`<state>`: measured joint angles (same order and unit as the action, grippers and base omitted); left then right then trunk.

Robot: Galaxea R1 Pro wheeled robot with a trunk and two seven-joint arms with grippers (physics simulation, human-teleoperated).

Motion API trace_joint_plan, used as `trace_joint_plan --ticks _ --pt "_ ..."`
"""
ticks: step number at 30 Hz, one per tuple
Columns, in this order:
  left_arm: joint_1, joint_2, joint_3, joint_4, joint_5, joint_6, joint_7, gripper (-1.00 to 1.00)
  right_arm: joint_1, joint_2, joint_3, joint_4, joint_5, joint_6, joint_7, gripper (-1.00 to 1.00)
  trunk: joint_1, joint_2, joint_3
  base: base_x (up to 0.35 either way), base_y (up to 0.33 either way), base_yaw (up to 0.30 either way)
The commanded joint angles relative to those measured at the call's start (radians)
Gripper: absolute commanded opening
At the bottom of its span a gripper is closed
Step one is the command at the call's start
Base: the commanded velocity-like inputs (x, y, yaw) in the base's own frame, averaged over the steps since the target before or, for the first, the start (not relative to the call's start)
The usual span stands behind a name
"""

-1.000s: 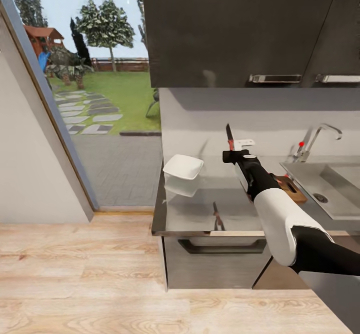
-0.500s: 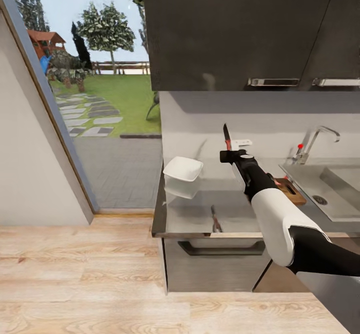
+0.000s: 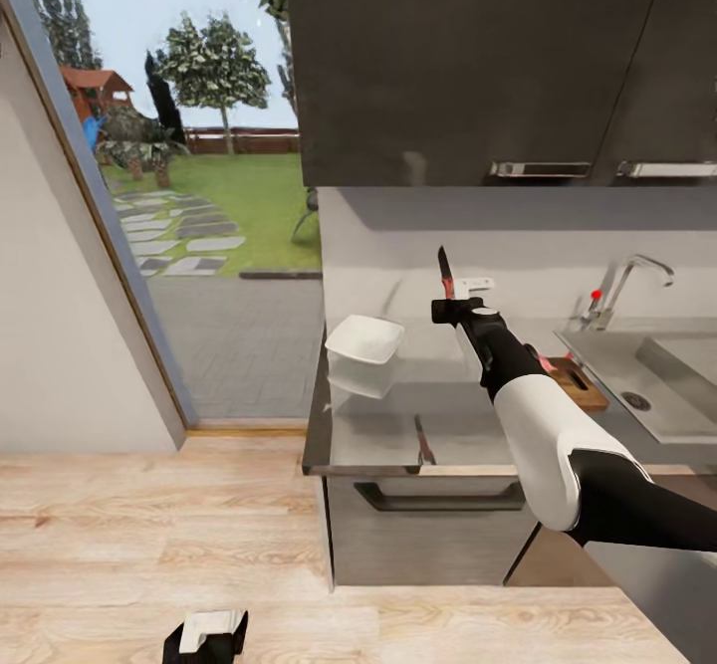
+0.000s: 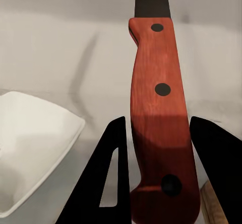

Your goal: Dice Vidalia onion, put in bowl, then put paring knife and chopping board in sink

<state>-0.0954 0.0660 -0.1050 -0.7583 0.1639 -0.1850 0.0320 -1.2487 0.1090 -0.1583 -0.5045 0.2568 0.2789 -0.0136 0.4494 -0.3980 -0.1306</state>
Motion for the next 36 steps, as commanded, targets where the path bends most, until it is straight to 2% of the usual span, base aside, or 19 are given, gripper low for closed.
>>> trace_joint_plan --ticks 1,5,11,18,23,26,31,36 --pt "0.0 0.007 -0.006 -0.013 0.011 -0.004 0.003 1.0 -0.001 0.001 -0.006 -0.002 0.01 0.005 0.001 -1.0 0.001 -0.002 -0.001 0.0 0.0 0.0" --pt "0.009 0.02 -0.007 -0.058 0.011 -0.005 0.003 1.0 -0.001 0.001 -0.006 -0.001 0.009 0.005 0.001 -1.0 0.001 -0.002 0.002 0.0 0.0 0.0" --pt "0.028 0.023 -0.007 -0.072 0.011 -0.01 0.003 1.0 0.0 0.001 -0.006 0.0 0.009 0.005 0.001 -1.0 0.001 -0.002 0.008 0.0 0.0 0.0" --pt "0.073 0.023 -0.007 -0.072 0.011 -0.098 0.003 1.0 -0.001 0.001 -0.006 0.0 0.009 0.005 0.001 -1.0 0.001 -0.002 0.014 0.0 0.0 0.0" --pt "0.127 0.023 -0.009 -0.083 0.011 -0.125 0.003 1.0 -0.001 0.001 -0.006 0.0 0.009 0.005 0.001 -1.0 0.001 -0.002 0.018 0.0 0.0 0.0" --pt "0.168 0.023 -0.012 -0.1 0.011 -0.168 0.003 1.0 -0.001 0.001 -0.006 0.001 0.009 0.005 0.001 -1.0 0.001 -0.002 0.021 0.0 0.0 0.0" --pt "0.191 0.02 -0.024 -0.102 0.012 -0.184 0.003 1.0 0.0 0.001 -0.006 0.001 0.009 0.005 0.001 -1.0 0.001 -0.002 0.025 0.0 0.0 0.0" --pt "0.194 0.017 -0.027 -0.069 0.012 -0.185 0.003 1.0 0.0 0.0 -0.006 0.001 0.01 0.004 0.001 -1.0 0.001 -0.002 0.029 0.0 0.0 0.0"
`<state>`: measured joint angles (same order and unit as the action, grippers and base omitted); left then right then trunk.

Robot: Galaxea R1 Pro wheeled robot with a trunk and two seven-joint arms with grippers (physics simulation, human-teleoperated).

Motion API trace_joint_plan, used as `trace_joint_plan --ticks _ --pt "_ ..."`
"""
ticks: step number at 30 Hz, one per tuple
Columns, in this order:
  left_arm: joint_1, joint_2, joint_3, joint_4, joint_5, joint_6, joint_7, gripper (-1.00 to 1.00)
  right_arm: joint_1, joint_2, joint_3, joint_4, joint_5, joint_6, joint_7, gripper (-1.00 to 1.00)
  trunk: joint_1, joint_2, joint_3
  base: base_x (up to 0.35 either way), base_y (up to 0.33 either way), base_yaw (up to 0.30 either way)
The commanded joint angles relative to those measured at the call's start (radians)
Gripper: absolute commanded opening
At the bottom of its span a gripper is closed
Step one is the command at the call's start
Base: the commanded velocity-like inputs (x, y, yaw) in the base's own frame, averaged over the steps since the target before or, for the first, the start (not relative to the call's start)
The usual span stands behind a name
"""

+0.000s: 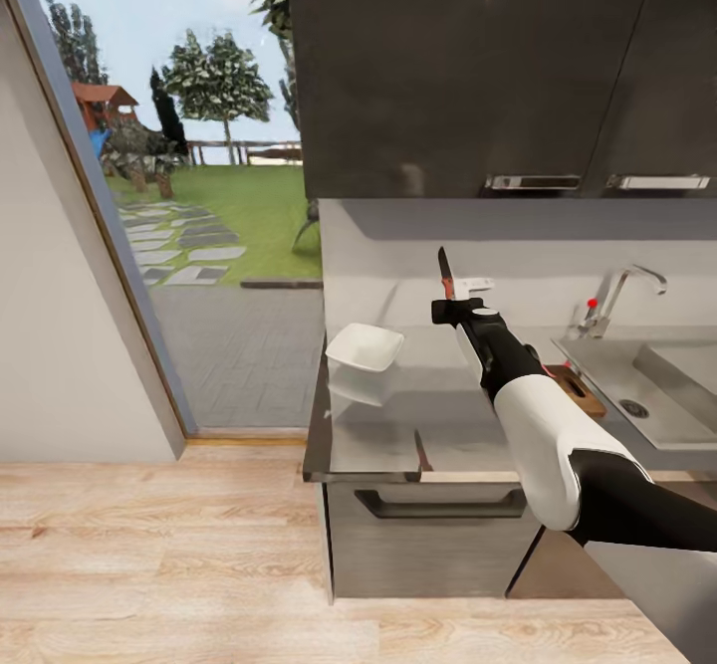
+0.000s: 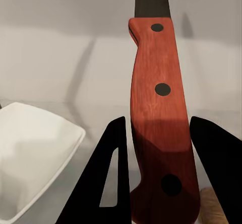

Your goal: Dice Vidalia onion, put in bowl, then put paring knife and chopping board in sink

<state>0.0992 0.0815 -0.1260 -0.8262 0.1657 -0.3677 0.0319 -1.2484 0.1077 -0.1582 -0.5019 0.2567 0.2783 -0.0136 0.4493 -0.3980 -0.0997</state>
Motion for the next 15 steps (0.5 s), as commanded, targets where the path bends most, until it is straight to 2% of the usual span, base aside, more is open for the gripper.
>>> trace_joint_plan --ticks 1,12,14,15 --pt "0.0 0.001 -0.006 0.003 0.01 -0.002 0.003 1.0 -0.001 0.001 -0.006 -0.001 0.01 0.005 0.001 -1.0 0.001 -0.002 -0.001 0.0 0.0 0.0" --pt "0.001 -0.014 -0.006 0.119 0.009 -0.011 0.002 1.0 0.0 -0.005 -0.007 0.013 0.012 -0.004 0.003 -1.0 0.001 -0.002 0.0 0.0 0.0 0.0" --pt "0.001 -0.016 -0.006 0.135 0.009 -0.011 0.001 1.0 0.0 -0.006 -0.007 0.021 0.027 -0.007 -0.021 -1.0 0.001 -0.002 0.0 0.0 0.0 0.0" --pt "0.001 -0.018 -0.006 0.142 0.009 -0.011 0.001 1.0 0.0 -0.005 -0.006 0.023 0.049 -0.007 -0.045 -1.0 0.001 -0.002 0.0 0.0 0.0 0.0"
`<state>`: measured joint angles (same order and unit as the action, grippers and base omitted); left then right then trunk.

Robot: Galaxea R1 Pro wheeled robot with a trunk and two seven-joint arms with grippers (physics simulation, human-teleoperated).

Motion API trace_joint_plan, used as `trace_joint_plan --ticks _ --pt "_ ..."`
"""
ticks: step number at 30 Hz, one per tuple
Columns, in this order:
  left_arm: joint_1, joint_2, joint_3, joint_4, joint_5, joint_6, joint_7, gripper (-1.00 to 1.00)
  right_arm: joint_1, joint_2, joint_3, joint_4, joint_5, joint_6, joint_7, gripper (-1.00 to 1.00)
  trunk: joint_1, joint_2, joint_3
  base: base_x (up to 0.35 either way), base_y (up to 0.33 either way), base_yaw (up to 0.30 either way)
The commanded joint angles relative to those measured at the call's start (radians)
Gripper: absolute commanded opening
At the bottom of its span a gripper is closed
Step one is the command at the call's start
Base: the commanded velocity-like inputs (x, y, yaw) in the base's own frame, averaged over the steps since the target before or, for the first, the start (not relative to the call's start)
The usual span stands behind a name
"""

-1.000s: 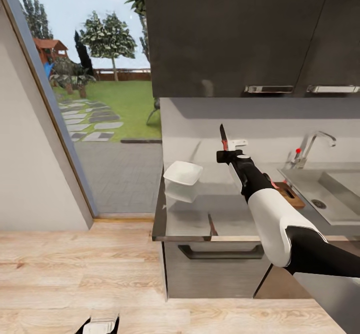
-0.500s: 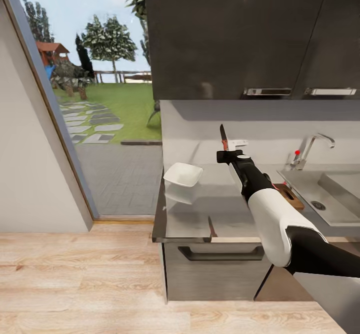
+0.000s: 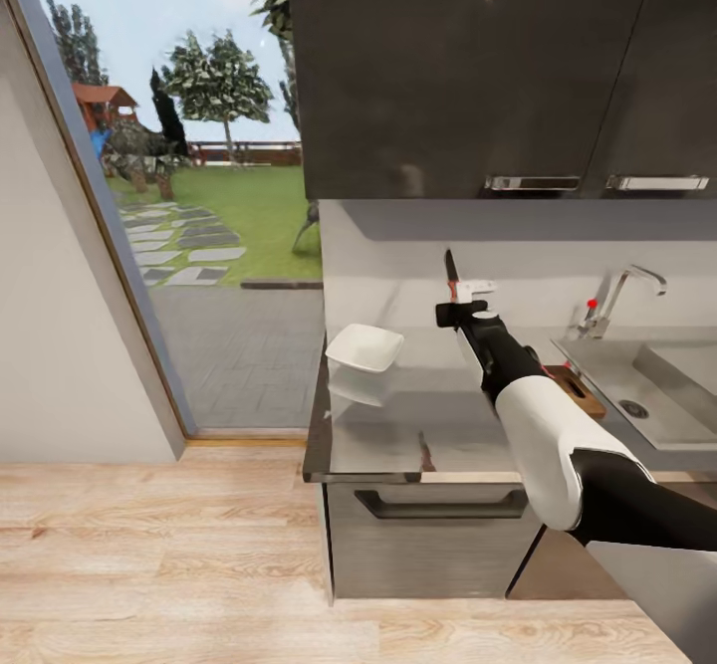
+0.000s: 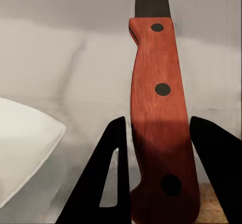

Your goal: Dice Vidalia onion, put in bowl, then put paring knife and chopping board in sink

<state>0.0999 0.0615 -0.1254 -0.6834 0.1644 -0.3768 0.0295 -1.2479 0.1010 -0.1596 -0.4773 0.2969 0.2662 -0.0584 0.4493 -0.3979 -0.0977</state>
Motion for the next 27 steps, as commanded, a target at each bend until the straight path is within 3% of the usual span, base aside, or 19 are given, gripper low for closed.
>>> trace_joint_plan --ticks 1,2,4,8,13,19,23,27 --pt "0.0 -0.004 -0.007 0.01 0.01 -0.002 0.003 1.0 -0.001 0.004 -0.005 0.001 0.063 0.004 -0.045 -1.0 0.001 -0.002 -0.002 0.0 0.0 0.0" --pt "0.0 -0.009 -0.007 0.023 0.01 -0.002 0.002 1.0 -0.001 0.007 -0.005 0.003 0.155 0.004 -0.102 -1.0 0.001 -0.002 -0.002 -0.017 -0.086 0.0" --pt "0.0 -0.011 -0.007 0.032 0.01 -0.002 0.002 1.0 -0.001 0.01 -0.005 0.006 0.243 0.004 -0.138 -1.0 0.001 -0.002 -0.002 -0.07 -0.176 0.0" --pt "0.0 -0.017 -0.007 0.04 0.009 -0.002 0.001 1.0 -0.001 0.02 -0.005 0.009 0.343 0.004 -0.162 -1.0 0.001 -0.002 -0.002 -0.127 -0.25 0.0" --pt "0.0 -0.019 -0.007 0.044 0.009 -0.002 0.002 1.0 -0.001 0.026 -0.004 0.011 0.376 0.004 -0.176 -1.0 0.001 -0.002 -0.002 -0.151 -0.279 0.0" --pt "0.0 -0.02 -0.005 0.072 0.008 -0.002 0.003 1.0 -0.001 0.055 -0.004 0.037 0.395 0.005 -0.202 -1.0 0.001 -0.002 -0.002 -0.144 -0.293 0.0" --pt "0.0 -0.02 -0.005 0.085 0.008 -0.002 0.003 1.0 -0.001 0.073 -0.004 0.082 0.457 0.005 -0.207 -1.0 0.001 -0.002 -0.002 -0.116 -0.302 0.0" --pt "0.0 -0.021 -0.004 0.095 0.007 -0.001 0.004 1.0 -0.001 0.074 -0.004 0.121 0.525 0.004 -0.209 -1.0 0.001 -0.002 -0.002 -0.045 -0.311 0.0"
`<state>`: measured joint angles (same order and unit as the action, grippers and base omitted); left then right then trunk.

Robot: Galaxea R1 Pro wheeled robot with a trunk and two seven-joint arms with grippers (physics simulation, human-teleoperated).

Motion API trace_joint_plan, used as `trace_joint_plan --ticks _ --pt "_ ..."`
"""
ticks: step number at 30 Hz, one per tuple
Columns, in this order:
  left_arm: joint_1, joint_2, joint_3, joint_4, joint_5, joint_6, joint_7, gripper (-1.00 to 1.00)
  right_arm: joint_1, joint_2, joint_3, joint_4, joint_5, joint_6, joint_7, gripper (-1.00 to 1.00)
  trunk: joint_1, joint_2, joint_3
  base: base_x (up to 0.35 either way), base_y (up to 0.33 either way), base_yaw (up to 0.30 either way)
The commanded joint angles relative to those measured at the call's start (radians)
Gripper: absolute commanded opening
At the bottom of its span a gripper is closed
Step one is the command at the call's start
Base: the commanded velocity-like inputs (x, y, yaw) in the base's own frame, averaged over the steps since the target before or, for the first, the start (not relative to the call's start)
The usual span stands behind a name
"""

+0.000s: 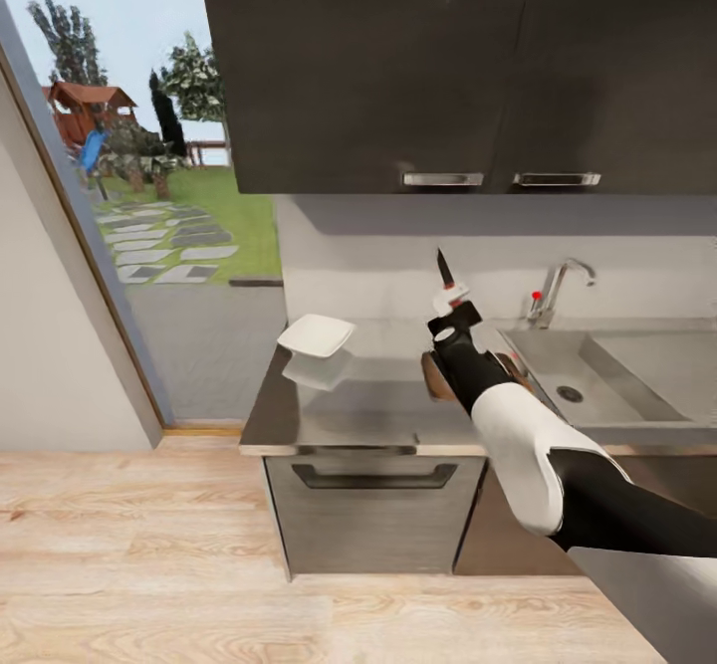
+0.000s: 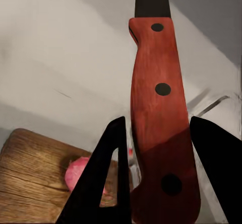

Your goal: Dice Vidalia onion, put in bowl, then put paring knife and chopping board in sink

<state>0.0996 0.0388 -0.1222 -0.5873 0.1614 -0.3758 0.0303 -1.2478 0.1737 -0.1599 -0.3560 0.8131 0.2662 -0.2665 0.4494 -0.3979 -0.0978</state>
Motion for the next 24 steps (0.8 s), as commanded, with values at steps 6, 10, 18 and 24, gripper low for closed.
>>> trace_joint_plan --ticks 6,10,18,24 --pt "0.0 -0.011 -0.006 0.015 0.009 0.0 0.003 1.0 -0.001 0.001 -0.004 0.026 0.043 0.004 0.0 -1.0 0.001 -0.002 -0.002 -0.008 -0.317 0.0" --pt "0.0 -0.017 -0.005 0.029 0.008 -0.001 0.003 1.0 -0.001 0.001 -0.003 0.033 0.045 0.005 0.001 -1.0 0.001 -0.002 -0.002 -0.001 -0.318 0.0" --pt "0.0 -0.019 -0.005 0.036 0.007 -0.001 0.003 1.0 -0.001 0.001 -0.003 0.117 0.163 0.005 0.0 -1.0 0.001 -0.002 -0.002 0.0 -0.318 0.0" --pt "0.0 -0.019 -0.005 0.037 0.007 -0.001 0.003 1.0 -0.001 0.001 -0.003 0.162 0.236 0.005 -0.001 -1.0 0.001 -0.002 -0.002 0.0 -0.318 0.0"
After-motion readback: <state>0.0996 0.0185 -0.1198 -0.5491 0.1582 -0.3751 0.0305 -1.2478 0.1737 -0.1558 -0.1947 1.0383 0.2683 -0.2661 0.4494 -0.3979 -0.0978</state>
